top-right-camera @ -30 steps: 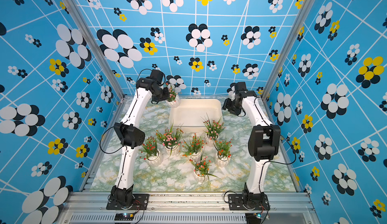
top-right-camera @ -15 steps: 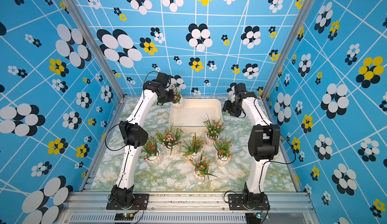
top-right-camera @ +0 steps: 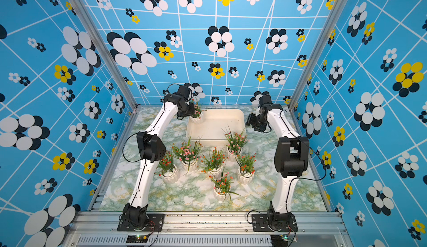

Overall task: Put the potted gypsophila into the storage box
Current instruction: Pick up the baby's breath potted plant from the center of the board, then place the baby's breath potted plant at the storage box.

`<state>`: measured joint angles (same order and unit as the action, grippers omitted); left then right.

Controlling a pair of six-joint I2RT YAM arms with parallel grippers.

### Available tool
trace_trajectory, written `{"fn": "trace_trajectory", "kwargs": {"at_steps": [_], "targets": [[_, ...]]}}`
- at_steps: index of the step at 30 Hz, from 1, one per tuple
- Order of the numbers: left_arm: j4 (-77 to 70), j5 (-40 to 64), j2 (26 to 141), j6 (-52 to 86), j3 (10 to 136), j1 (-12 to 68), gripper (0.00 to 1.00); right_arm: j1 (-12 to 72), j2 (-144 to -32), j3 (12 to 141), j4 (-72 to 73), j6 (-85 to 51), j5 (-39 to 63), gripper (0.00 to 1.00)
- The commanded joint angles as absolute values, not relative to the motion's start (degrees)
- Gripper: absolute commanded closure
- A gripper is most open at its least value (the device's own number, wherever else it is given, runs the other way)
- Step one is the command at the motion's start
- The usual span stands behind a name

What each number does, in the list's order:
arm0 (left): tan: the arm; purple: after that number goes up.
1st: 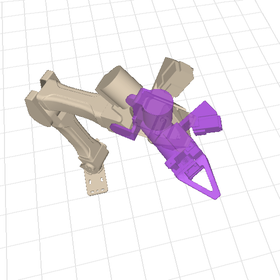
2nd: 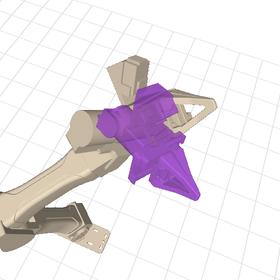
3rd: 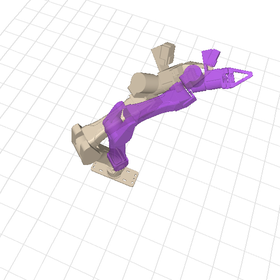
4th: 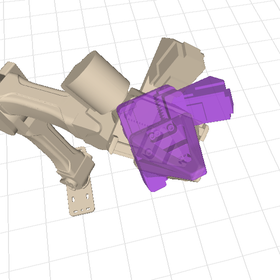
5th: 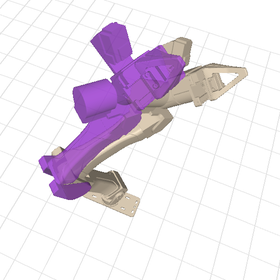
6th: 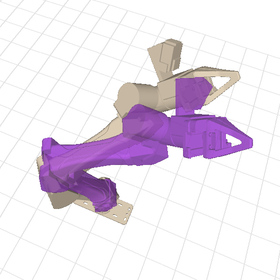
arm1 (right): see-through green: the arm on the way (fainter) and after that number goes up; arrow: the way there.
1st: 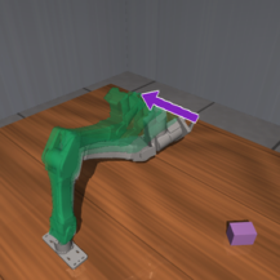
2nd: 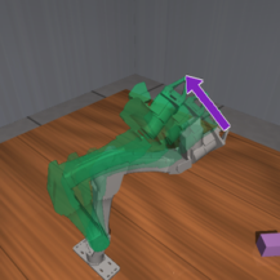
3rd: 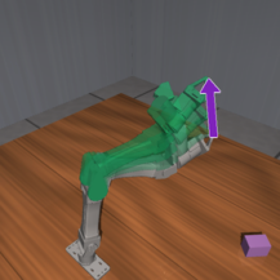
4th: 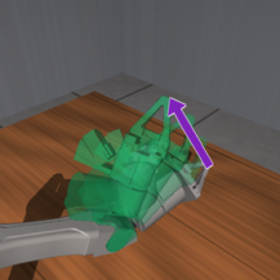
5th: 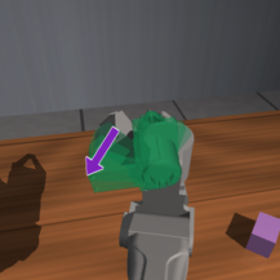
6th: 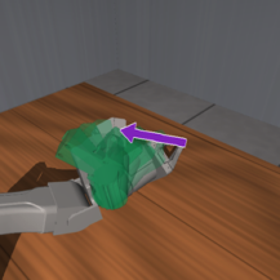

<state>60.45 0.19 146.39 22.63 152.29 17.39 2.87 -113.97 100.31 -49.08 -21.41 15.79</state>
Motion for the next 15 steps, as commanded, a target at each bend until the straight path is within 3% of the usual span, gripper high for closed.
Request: {"fn": "trace_trajectory", "kwargs": {"at_steps": [1, 15], "targets": [[57.4, -1.1, 147.1, 21.9, 152.3, 17.7, 1.0, 2.5, -114.8, 99.6, -48.7, -20.5, 16.9, 0.37], [57.4, -2.2, 148.2, 20.9, 151.9, 17.7, 0.98, 2.4, -113.6, 98.6, -48.8, -20.8, 16.7, 0.37]]}}
